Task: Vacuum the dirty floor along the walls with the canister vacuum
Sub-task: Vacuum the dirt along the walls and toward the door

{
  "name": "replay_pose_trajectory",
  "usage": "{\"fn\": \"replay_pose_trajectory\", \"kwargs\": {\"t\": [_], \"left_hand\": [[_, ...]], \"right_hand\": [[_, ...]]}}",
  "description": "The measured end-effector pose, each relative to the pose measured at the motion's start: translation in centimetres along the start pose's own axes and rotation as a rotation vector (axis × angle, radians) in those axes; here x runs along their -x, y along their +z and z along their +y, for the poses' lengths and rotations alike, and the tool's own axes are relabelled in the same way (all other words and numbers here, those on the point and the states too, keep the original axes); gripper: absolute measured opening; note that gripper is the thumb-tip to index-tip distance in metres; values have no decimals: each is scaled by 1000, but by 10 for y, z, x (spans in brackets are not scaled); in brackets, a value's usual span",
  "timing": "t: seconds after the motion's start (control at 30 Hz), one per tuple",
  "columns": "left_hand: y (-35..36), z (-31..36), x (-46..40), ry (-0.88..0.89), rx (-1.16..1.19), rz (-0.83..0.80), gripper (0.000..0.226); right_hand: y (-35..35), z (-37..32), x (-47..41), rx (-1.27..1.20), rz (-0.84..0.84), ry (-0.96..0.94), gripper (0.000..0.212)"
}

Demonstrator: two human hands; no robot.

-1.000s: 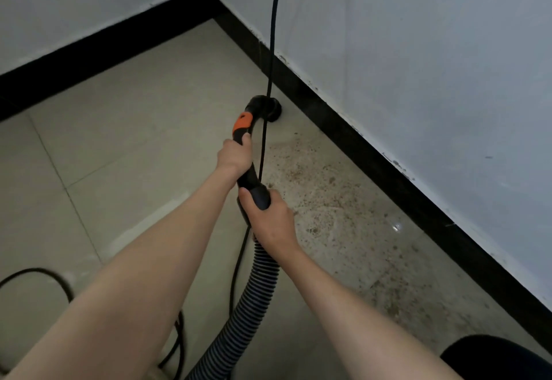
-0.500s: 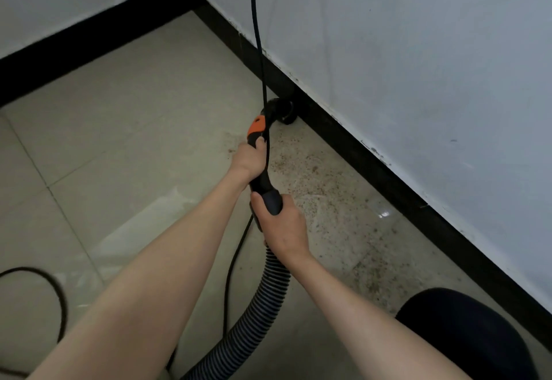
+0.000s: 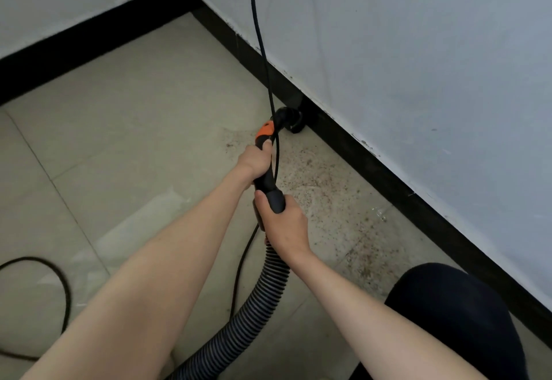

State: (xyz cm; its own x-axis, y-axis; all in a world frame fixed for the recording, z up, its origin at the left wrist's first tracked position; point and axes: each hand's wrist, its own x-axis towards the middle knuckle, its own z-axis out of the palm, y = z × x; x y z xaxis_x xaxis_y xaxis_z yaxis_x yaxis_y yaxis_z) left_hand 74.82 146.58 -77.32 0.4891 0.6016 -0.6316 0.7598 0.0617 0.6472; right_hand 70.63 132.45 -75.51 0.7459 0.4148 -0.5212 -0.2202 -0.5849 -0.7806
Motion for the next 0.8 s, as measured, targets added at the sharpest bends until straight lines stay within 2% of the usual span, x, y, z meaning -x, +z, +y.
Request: {"fn": "replay_pose_trajectory", "kwargs": {"t": [0.33,0.67,0.8], "left_hand": [[-51,-20,-21,-45,0,196,57],[-6,-29,10,21,-173,53,57],[-4,-29,10,28,-105,-36,57]], "right_hand": [[35,-23,-16,68,-155,-61,41],[20,10,36,7,9,21,38],[25,11,36,-4,46,40,40]]}}
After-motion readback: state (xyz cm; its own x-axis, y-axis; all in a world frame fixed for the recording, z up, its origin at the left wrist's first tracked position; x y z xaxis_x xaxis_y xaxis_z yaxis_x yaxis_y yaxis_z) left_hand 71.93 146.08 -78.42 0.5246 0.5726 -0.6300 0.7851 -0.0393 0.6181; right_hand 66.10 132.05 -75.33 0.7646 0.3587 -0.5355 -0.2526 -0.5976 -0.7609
